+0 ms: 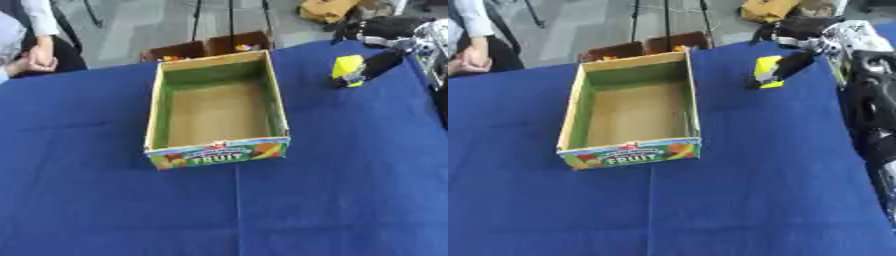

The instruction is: Pick up objects on the table and place them in the box.

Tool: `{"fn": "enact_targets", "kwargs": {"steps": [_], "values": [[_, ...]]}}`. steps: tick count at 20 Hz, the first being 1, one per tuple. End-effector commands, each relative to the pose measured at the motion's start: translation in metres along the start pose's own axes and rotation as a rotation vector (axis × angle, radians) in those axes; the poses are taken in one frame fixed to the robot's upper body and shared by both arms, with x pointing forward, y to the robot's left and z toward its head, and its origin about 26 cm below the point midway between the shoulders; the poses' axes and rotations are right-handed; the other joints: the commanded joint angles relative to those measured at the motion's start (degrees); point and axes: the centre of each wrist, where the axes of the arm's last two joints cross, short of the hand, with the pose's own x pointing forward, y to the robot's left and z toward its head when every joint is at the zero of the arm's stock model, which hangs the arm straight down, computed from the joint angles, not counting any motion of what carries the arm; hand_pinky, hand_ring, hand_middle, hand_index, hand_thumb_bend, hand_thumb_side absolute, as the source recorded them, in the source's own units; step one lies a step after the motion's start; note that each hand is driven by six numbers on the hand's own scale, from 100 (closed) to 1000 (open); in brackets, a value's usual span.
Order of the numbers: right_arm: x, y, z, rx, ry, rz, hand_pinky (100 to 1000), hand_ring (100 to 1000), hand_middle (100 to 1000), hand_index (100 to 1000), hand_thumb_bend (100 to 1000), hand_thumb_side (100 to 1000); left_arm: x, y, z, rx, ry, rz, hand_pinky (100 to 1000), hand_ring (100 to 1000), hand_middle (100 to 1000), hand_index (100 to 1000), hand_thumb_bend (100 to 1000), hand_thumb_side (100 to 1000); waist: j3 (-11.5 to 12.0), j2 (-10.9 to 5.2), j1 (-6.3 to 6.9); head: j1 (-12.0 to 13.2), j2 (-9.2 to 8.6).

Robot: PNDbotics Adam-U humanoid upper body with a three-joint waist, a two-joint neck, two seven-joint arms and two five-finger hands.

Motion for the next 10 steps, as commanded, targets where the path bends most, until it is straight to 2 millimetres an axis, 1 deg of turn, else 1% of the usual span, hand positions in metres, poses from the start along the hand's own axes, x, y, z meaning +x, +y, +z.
{"fn": "enact_targets", "kwargs": {"steps": [1, 4, 8, 9, 10], "values": [[-0.0074, -0.0221, 0.009, -0.058, 0.053, 0.014, 800, 985, 896, 984, 868, 987, 0.0041, 0.0003, -0.007, -0.01, -0.032, 0.003, 817, 890, 876, 1000, 100, 1000, 0.1, -0.44, -0.43, -0.2, -0.81], [-0.0097, -0.0255, 0.0129, -0.059, 0.086, -0.006, 800, 998, 885, 987, 868, 987, 0.0041, -0.0004, -0.0071, -0.014, -0.034, 0.004, 817, 890, 874, 998, 100, 1000, 0.3, -0.2, -0.32, -0.4, -1.12], [-0.0134, -0.0245, 0.0174, -0.006, 0.096, -0.047, 812, 1000, 879, 1000, 868, 987, 0.0041, -0.0007, -0.007, -0.016, -0.035, 0.004, 818, 890, 872, 994, 100, 1000, 0.5, 0.27, -0.32, -0.4, -1.46], [-0.0139, -0.0239, 0.0178, 0.01, 0.086, -0.062, 820, 1000, 881, 1000, 806, 974, 0.0041, -0.0008, -0.0069, -0.017, -0.035, 0.003, 818, 889, 872, 993, 100, 1000, 0.6, 0.38, -0.3, -0.4, -1.56], [-0.0144, -0.0233, 0.0184, 0.027, 0.075, -0.079, 824, 1000, 884, 1000, 780, 969, 0.0041, -0.0009, -0.0069, -0.018, -0.035, 0.003, 818, 889, 871, 993, 100, 1000, 0.7, 0.47, -0.27, -0.4, -1.63]]}}
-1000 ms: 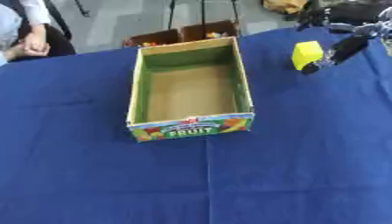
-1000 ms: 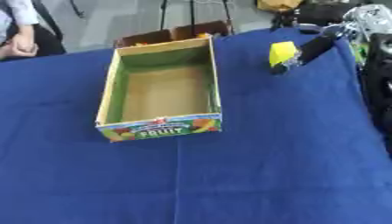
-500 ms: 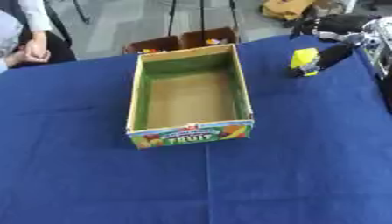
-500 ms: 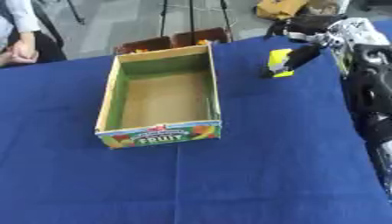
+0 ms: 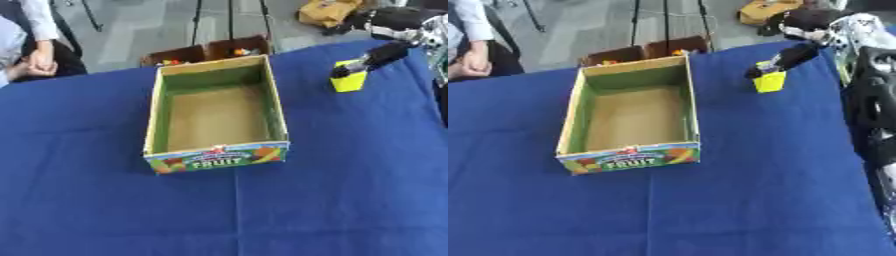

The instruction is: Pick up objects on the table and place them in the box.

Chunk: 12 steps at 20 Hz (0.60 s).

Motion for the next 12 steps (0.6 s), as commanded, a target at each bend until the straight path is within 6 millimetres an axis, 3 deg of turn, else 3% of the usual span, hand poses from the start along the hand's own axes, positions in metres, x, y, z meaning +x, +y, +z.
{"fn": "enact_targets", "kwargs": {"steps": [1, 8, 12], "values": [[-0.007, -0.016, 0.008, 0.008, -0.009, -0.026, 832, 1000, 893, 1000, 713, 954, 0.004, 0.001, -0.007, -0.008, -0.031, -0.003, 818, 889, 871, 992, 100, 1000, 0.2, -0.08, -0.24, -0.2, -0.98], [-0.011, -0.031, 0.018, 0.089, -0.017, -0.086, 848, 1000, 933, 1000, 529, 909, 0.004, 0.0, -0.007, -0.014, -0.032, -0.003, 818, 889, 867, 986, 100, 1000, 0.5, 0.5, -0.26, -0.7, -1.77], [-0.013, -0.038, 0.023, 0.082, -0.002, -0.094, 854, 1000, 938, 1000, 487, 880, 0.004, -0.001, -0.007, -0.018, -0.034, -0.003, 817, 888, 866, 985, 100, 1000, 0.9, 1.0, -0.37, -1.1, -2.59]]}}
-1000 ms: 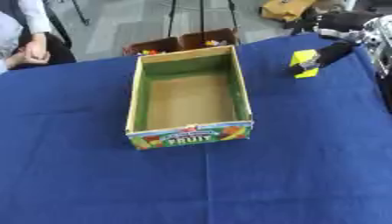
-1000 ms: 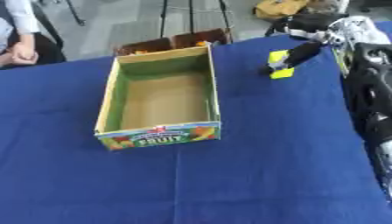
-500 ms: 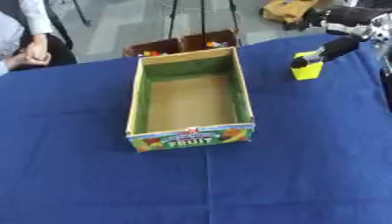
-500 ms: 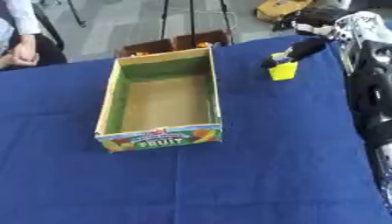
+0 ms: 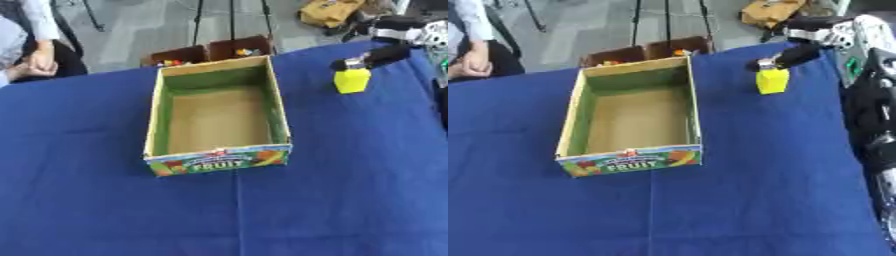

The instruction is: Pick up objects on the table and place them in the box.

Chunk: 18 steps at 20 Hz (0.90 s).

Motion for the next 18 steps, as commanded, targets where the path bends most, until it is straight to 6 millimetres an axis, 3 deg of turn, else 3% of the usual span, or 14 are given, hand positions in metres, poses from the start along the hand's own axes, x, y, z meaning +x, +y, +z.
{"fn": "enact_targets", "kwargs": {"steps": [1, 2, 3, 5, 6, 8, 9, 11, 12, 13, 14, 18], "values": [[-0.0065, -0.0231, 0.0149, 0.038, -0.048, 0.066, 855, 1000, 942, 1000, 547, 887, 0.004, 0.0007, -0.0074, -0.012, -0.033, -0.003, 817, 888, 865, 985, 100, 1000, 0.2, -0.12, -0.35, -0.4, -1.22], [-0.0067, -0.0241, 0.0158, 0.035, -0.046, 0.065, 850, 1000, 934, 1000, 718, 871, 0.004, 0.0006, -0.007, -0.011, -0.031, -0.003, 817, 888, 864, 984, 100, 1000, 0.3, -0.06, -0.3, -0.4, -1.25], [-0.0067, -0.0251, 0.0166, 0.031, -0.044, 0.065, 849, 1000, 941, 1000, 883, 936, 0.004, 0.0006, -0.0067, -0.01, -0.029, -0.003, 817, 888, 863, 983, 100, 1000, 0.3, -0.01, -0.26, -0.4, -1.26], [-0.0065, -0.027, 0.0179, 0.019, -0.042, 0.068, 850, 1000, 945, 1000, 879, 947, 0.004, 0.0001, -0.0069, -0.01, -0.029, -0.003, 817, 888, 862, 983, 100, 1000, 0.3, 0.09, -0.24, -0.3, -1.26], [-0.0065, -0.0279, 0.0185, 0.014, -0.041, 0.071, 851, 1000, 948, 1000, 813, 932, 0.004, 0.0, -0.0071, -0.009, -0.029, -0.003, 816, 888, 862, 983, 100, 1000, 0.3, 0.12, -0.24, -0.3, -1.26], [-0.0063, -0.0293, 0.0192, 0.004, -0.044, 0.078, 854, 1000, 954, 1000, 560, 872, 0.004, -0.0002, -0.0071, -0.009, -0.027, -0.003, 816, 888, 862, 983, 100, 1000, 0.2, 0.13, -0.25, -0.1, -1.24], [-0.0063, -0.03, 0.0195, -0.001, -0.047, 0.081, 855, 1000, 955, 1000, 533, 866, 0.004, -0.0003, -0.007, -0.009, -0.026, -0.003, 816, 888, 862, 983, 100, 1000, 0.2, 0.13, -0.25, -0.1, -1.22], [-0.0063, -0.0311, 0.0203, -0.014, -0.052, 0.082, 856, 1000, 953, 1000, 553, 858, 0.004, -0.0003, -0.007, -0.007, -0.025, -0.003, 815, 888, 861, 983, 100, 999, 0.2, 0.1, -0.24, 0.0, -1.19], [-0.0065, -0.0315, 0.0207, -0.017, -0.052, 0.081, 856, 1000, 958, 1000, 634, 877, 0.004, -0.0003, -0.0069, -0.007, -0.024, -0.003, 815, 888, 861, 983, 100, 999, 0.2, 0.08, -0.23, 0.0, -1.21], [-0.0071, -0.0319, 0.0214, -0.019, -0.049, 0.081, 855, 1000, 966, 1000, 815, 953, 0.004, -0.0003, -0.0068, -0.006, -0.023, -0.003, 815, 888, 861, 983, 100, 999, 0.1, 0.07, -0.24, 0.1, -1.26], [-0.0078, -0.0324, 0.0225, -0.02, -0.042, 0.082, 855, 1000, 972, 1000, 868, 987, 0.004, -0.0003, -0.0068, -0.006, -0.022, -0.003, 815, 888, 861, 983, 100, 999, 0.1, 0.06, -0.24, 0.1, -1.3], [-0.0098, -0.0314, 0.0239, -0.008, -0.022, 0.081, 865, 1000, 980, 1000, 868, 987, 0.004, -0.0004, -0.0066, -0.004, -0.02, -0.004, 815, 888, 860, 984, 100, 999, 0.0, 0.11, -0.21, 0.3, -1.31]]}}
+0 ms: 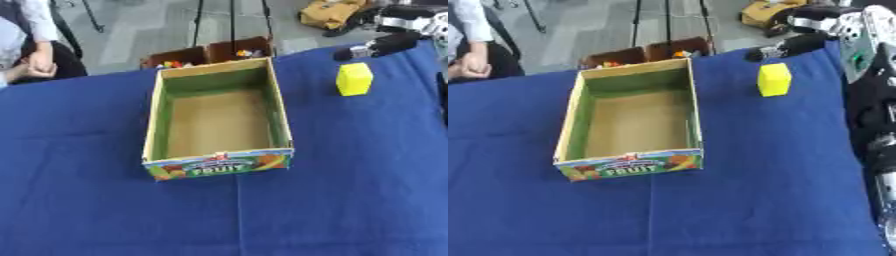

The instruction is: Pick up objects on the table and place them in the box.

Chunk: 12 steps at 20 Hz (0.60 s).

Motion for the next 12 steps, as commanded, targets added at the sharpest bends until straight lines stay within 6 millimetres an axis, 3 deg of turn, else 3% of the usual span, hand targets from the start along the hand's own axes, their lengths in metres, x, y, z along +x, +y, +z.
{"fn": "enact_targets", "kwargs": {"steps": [1, 3, 5, 6, 7, 9, 11, 12], "values": [[-0.009, -0.017, 0.013, 0.058, -0.033, 0.083, 866, 1000, 980, 1000, 868, 987, 0.004, 0.001, -0.007, -0.005, -0.029, -0.005, 815, 888, 859, 984, 100, 999, -0.1, -0.31, -0.19, 0.4, -0.66], [-0.011, -0.016, 0.013, 0.067, -0.038, 0.087, 870, 1000, 987, 1000, 822, 965, 0.004, 0.001, -0.007, -0.005, -0.027, -0.005, 814, 888, 859, 984, 100, 997, -0.1, -0.32, -0.15, 0.5, -0.61], [-0.013, -0.012, 0.013, 0.087, -0.039, 0.088, 872, 1000, 986, 1000, 677, 843, 0.004, 0.001, -0.007, -0.004, -0.026, -0.006, 814, 887, 858, 984, 100, 997, -0.2, -0.36, -0.13, 0.5, -0.59], [-0.014, -0.01, 0.013, 0.102, -0.038, 0.087, 876, 1000, 988, 1000, 612, 723, 0.004, 0.001, -0.007, -0.004, -0.025, -0.006, 814, 887, 858, 984, 100, 997, -0.2, -0.37, -0.11, 0.6, -0.57], [-0.015, -0.009, 0.013, 0.115, -0.037, 0.085, 878, 1000, 991, 1000, 588, 686, 0.004, 0.001, -0.006, -0.004, -0.024, -0.007, 814, 887, 858, 984, 100, 996, -0.2, -0.38, -0.1, 0.6, -0.56], [-0.018, -0.004, 0.013, 0.159, -0.025, 0.082, 906, 1000, 1000, 1000, 472, 435, 0.004, 0.001, -0.006, -0.004, -0.023, -0.007, 814, 887, 855, 984, 100, 993, -0.2, -0.38, -0.07, 0.7, -0.59], [-0.02, -0.002, 0.014, 0.197, -0.007, 0.08, 907, 1000, 1000, 1000, 401, 273, 0.004, 0.001, -0.006, -0.004, -0.021, -0.008, 814, 887, 854, 984, 100, 989, -0.3, -0.37, 0.03, 0.8, -0.61], [-0.021, -0.003, 0.015, 0.198, 0.0, 0.08, 906, 1000, 997, 1000, 314, 246, 0.004, 0.001, -0.006, -0.004, -0.021, -0.008, 814, 887, 853, 984, 100, 987, -0.3, -0.36, 0.07, 0.8, -0.59]]}}
